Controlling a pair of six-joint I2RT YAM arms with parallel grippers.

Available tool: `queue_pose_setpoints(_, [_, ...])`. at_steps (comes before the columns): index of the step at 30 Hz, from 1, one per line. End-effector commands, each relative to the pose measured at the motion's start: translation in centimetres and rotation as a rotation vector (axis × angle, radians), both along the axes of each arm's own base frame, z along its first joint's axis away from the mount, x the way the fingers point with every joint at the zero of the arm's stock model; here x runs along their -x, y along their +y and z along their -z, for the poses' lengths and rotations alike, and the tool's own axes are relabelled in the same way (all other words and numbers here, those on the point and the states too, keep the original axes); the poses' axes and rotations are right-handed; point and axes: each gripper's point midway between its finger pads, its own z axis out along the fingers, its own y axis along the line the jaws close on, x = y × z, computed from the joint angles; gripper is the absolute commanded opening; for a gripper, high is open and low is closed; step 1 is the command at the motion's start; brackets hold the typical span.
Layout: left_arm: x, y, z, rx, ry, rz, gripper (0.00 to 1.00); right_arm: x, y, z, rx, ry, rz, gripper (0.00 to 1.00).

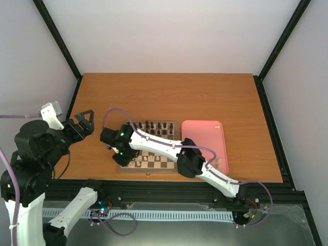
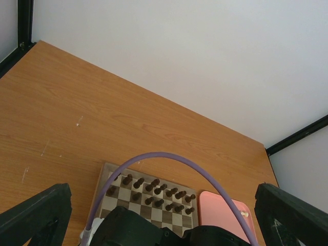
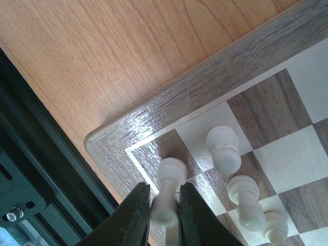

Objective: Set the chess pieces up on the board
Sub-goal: Place the chess piece on the chessboard.

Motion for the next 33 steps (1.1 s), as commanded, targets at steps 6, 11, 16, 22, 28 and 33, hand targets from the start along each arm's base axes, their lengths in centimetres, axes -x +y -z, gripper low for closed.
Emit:
queue_pose_setpoints(6, [0.3,0.4,0.3,-0.027,0.004,-0.009,1.0,0.4,0.0,1.0,0.026,-0.003,-0.019,0.19])
queue_pose_setpoints(11, [0.3,0.4,0.3,-0.029,0.005,-0.011,1.0,0.4,0.3,0.7,0.011,-0.006,-0.024,0.18])
queue_pose_setpoints(16, [0.2,0.5,0.5,-0.031,0.007,-0.016,1.0,0.6,0.5,0.4,-0.003,0.0,-0.033,0.18])
queue_pose_setpoints(22, [0.1,0.4,0.7,-0.032,0.014,-0.013,1.0,1.1,0.8,0.2,-0.016,0.003,-0.057,0.18])
queue_pose_setpoints(28, [0.1,0.5,0.8,-0.035,0.016,-0.015,1.0,1.4,1.0,-0.1,-0.026,0.001,-0.066,0.18])
queue_pose_setpoints(33, [0.1,0.4,0.8,-0.032,0.016,-0.012,1.0,1.3,0.8,0.1,-0.015,-0.006,-0.064,0.18])
